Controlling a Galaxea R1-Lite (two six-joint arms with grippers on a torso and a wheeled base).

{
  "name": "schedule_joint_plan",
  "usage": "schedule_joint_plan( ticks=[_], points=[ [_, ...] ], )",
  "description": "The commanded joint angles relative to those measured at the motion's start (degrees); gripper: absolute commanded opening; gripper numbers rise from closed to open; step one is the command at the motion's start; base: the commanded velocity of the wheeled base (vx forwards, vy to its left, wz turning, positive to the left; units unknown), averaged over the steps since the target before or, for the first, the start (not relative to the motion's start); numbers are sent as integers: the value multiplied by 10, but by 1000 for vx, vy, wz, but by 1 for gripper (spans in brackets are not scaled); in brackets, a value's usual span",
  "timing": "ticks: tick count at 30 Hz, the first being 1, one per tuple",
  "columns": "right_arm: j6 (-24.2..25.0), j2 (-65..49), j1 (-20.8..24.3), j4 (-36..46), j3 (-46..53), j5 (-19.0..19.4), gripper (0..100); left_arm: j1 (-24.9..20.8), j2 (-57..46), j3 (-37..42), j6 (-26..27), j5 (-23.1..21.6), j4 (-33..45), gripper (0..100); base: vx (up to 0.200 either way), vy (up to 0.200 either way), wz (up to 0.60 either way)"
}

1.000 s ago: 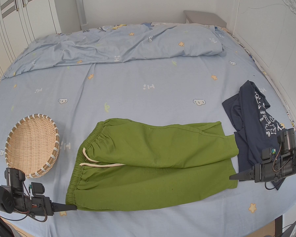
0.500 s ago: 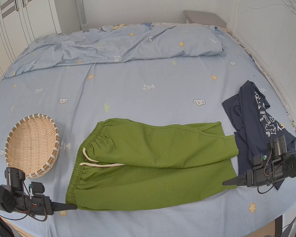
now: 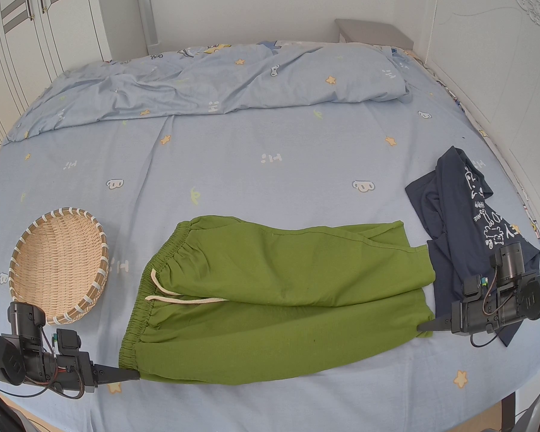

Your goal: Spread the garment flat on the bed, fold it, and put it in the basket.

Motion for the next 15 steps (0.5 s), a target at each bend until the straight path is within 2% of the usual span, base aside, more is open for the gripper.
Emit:
schedule_joint_plan(
  ticks=[1, 2, 5, 6, 7, 9, 11, 15],
  points=[
    [17, -54, -5, 30, -21, -1, 0, -6, -51, -21, -41, 0, 26, 0, 0, 0, 0],
    [30, -88, 0, 87, -46, 2, 0, -13, -88, -42, -70, 2, 70, 0, 0, 0, 0],
    [28, -119, 1, 168, -75, 1, 0, -14, -114, -68, -73, 3, 141, 0, 0, 0, 0],
    [28, -119, 1, 168, -75, 1, 0, -14, -114, -68, -73, 3, 141, 0, 0, 0, 0],
    [26, -130, 5, 219, -91, 0, 0, -13, -121, -83, -69, 4, 186, 0, 0, 0, 0],
    [26, -130, 5, 219, -91, 0, 0, -13, -121, -83, -69, 4, 186, 0, 0, 0, 0],
    [-11, -132, 1, 276, -80, -4, 0, -3, -123, -87, -30, 6, 239, 0, 0, 0, 0],
    [-19, -134, 0, 288, -58, -6, 0, 2, -125, -80, -4, 11, 268, 0, 0, 0, 0]
  ],
)
